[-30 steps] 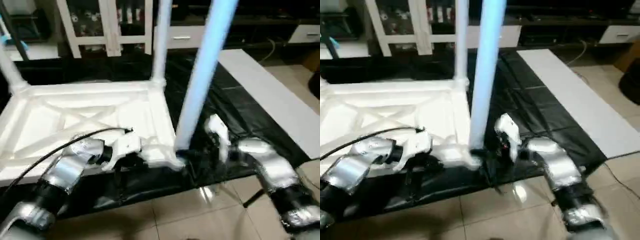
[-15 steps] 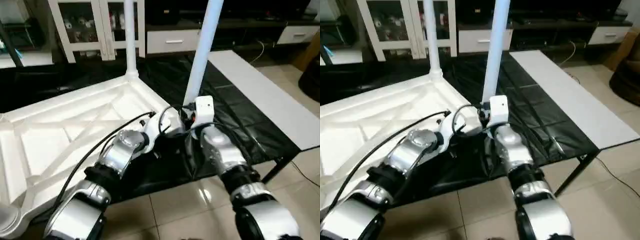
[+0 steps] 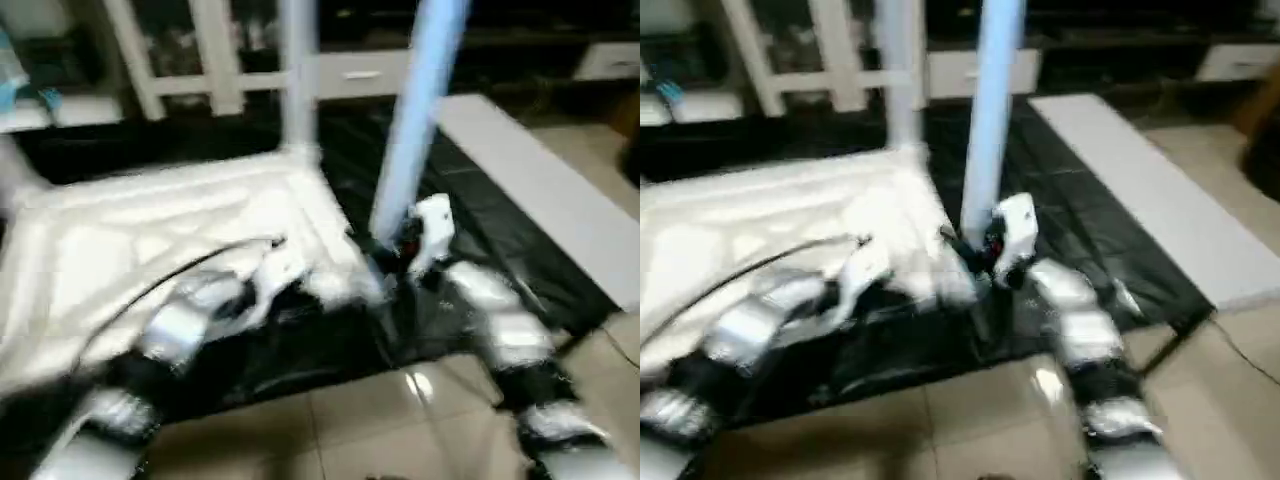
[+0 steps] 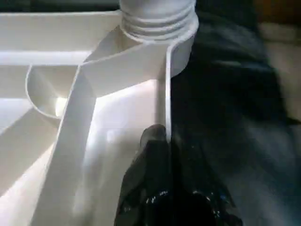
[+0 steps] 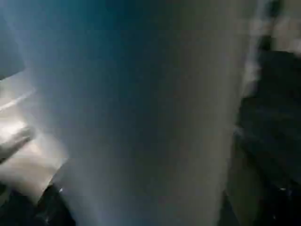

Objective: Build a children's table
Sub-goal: Rotate leg to tighten

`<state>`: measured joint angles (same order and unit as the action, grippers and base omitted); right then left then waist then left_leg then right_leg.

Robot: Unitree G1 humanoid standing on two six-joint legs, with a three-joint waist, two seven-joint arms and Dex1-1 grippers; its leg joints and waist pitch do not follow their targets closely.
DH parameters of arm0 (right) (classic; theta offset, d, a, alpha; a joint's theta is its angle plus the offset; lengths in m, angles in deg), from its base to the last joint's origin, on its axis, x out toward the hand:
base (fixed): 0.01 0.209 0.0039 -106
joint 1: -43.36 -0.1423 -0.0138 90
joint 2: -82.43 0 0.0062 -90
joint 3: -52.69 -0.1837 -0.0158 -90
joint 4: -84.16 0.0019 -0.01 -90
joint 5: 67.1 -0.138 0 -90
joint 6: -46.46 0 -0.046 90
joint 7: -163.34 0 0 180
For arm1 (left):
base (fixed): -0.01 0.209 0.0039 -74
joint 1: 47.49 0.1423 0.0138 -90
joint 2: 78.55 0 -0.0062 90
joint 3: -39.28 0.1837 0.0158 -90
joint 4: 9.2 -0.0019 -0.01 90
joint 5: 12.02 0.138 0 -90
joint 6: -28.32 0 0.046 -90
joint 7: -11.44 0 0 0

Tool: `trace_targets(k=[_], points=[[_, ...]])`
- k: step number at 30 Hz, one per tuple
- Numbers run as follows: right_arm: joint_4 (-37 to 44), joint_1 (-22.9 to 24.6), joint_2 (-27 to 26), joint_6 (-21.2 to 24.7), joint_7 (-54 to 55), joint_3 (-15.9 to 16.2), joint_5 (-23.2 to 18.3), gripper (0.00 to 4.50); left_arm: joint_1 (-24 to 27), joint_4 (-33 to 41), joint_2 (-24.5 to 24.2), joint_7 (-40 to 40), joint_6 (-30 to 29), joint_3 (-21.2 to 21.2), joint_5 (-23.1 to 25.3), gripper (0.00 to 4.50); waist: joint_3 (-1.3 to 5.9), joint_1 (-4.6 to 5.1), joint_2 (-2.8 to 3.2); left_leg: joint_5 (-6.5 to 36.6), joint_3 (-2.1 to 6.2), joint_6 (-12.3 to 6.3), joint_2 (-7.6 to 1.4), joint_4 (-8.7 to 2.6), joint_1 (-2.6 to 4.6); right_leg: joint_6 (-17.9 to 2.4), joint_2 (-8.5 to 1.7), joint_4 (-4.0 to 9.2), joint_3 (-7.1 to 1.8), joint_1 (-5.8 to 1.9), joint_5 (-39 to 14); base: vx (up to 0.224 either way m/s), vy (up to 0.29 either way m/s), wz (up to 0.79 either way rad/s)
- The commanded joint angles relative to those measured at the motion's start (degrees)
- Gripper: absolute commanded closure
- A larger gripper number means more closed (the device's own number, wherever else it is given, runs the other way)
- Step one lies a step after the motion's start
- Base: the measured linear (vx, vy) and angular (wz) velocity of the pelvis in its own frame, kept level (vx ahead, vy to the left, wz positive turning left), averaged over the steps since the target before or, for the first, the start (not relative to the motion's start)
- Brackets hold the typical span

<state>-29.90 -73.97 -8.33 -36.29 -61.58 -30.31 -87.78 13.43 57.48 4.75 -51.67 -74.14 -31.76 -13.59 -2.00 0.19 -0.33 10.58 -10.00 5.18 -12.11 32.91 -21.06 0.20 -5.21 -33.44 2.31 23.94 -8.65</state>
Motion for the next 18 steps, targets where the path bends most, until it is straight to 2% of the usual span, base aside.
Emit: trace_targets(k=[1,2,3,4,6,8,11,13,15,16,18], points=[[2.12,-0.25,1.34,1.95,-2.73,-0.06,-1.0,0.96,0.94,3.03,0.95,-5.84,-0.07,2.23,-3.62,4.5,3.23,-0.05,-0.01,15.88,-0.86,-4.27,-0.65,-3.66,0.6,-12.7,-1.15,3.8,-1.31,-2.26,-14.11,0.067,-0.025,0.11],[5.71,2.01,6.15,3.53,-8.93,1.86,-0.99,0.96,2.27,6.25,-1.81,-8.78,-1.98,2.43,-4.82,4.5,3.27,-0.29,0.3,14.36,-0.84,-3.96,-0.63,-3.62,0.51,-13.02,-1.18,3.49,-1.32,-2.39,-12.79,0.057,-0.004,0.05],[7.79,3.48,9.05,4.12,-12.9,2.94,-0.63,0.96,3.04,7.88,-3.56,-10.53,-2.71,2.7,-5.11,4.5,3.47,-0.57,0.37,13.55,-0.66,-3.94,-0.8,-3.63,0.64,-13.23,-1.13,3.13,-1.22,-2.84,-11.03,0.066,0.008,0.04],[9.43,4.88,11.95,4.51,-16.78,3.95,-0.26,0.96,3.66,8.69,-5.01,-11.73,-2.7,2.89,-4.96,4.5,3.3,-0.99,0.38,10.88,-0.83,-5.39,-0.9,-3.38,0.56,-14.3,-0.86,2.6,-1.26,-2.79,-5.83,0.066,0.008,0.04],[9.98,5.53,13.38,4.6,-18.71,4.39,-0.04,0.96,3.88,8.66,-5.48,-12.05,-2.37,2.83,-4.67,4.5,3.52,-1.11,0.43,9.44,-0.87,-5.88,-0.73,-3.21,0.49,-15.1,-1.04,2.35,-1.22,-2.94,-3.77,0.063,0.015,0.0],[10.6,6.23,15.15,4.65,-20.9,4.94,0.23,0.96,4.14,8.6,-5.89,-12.38,-1.89,2.58,-4.18,4.5,3.6,-1.34,0.23,8.71,-0.97,-5.99,-0.66,-3.07,0.59,-15.64,-1.02,2.24,-1.21,-3.08,-2.8,0.026,0.009,-0.01],[11.1,6.36,17.06,4.38,-22.79,6.14,1.21,0.96,4.08,8.35,-6.23,-12.74,-1.57,2.3,-3.77,4.5,3.38,-1.55,0.1,10.59,-1.0,-5.2,-0.65,-3.17,0.61,-15.11,-1.2,2.55,-1.29,-3.13,-6.18,0.0,0.0,0.0],[11.81,6.39,17.4,5.33,-23.14,6.17,0.91,0.96,4.23,9.02,-6.51,-12.92,-2.05,2.47,-4.08,4.5,3.15,-1.46,-0.01,13.04,-0.94,-4.18,-0.58,-3.34,0.54,-13.9,-1.31,2.97,-1.34,-3.06,-10.86,0.0,0.0,0.0],[11.94,6.14,17.61,5.43,-23.53,6.45,0.95,0.96,4.37,9.77,-6.69,-12.79,-2.67,2.79,-4.38,4.5,3.18,-1.46,-0.03,13.79,-0.87,-3.38,-0.67,-3.38,0.6,-13.16,-1.36,3.08,-1.39,-2.98,-12.6,0.0,0.0,0.0],[12.32,6.12,17.91,5.86,-23.82,6.7,0.74,0.96,4.58,10.53,-7.01,-12.66,-3.19,3.04,-4.69,4.5,3.18,-1.43,-0.2,13.66,-0.83,-3.24,-0.67,-3.39,0.49,-12.9,-1.33,3.02,-1.39,-3.05,-12.72,0.0,0.0,0.0],[11.79,5.75,17.62,5.63,-23.99,6.43,1.17,0.96,4.64,10.85,-7.14,-12.82,-3.43,3.09,-4.76,4.5,3.12,-1.41,-0.14,13.85,-0.85,-3.25,-0.66,-3.31,0.49,-12.72,-1.31,3.05,-1.44,-2.86,-13.09,0.0,0.0,0.0]])
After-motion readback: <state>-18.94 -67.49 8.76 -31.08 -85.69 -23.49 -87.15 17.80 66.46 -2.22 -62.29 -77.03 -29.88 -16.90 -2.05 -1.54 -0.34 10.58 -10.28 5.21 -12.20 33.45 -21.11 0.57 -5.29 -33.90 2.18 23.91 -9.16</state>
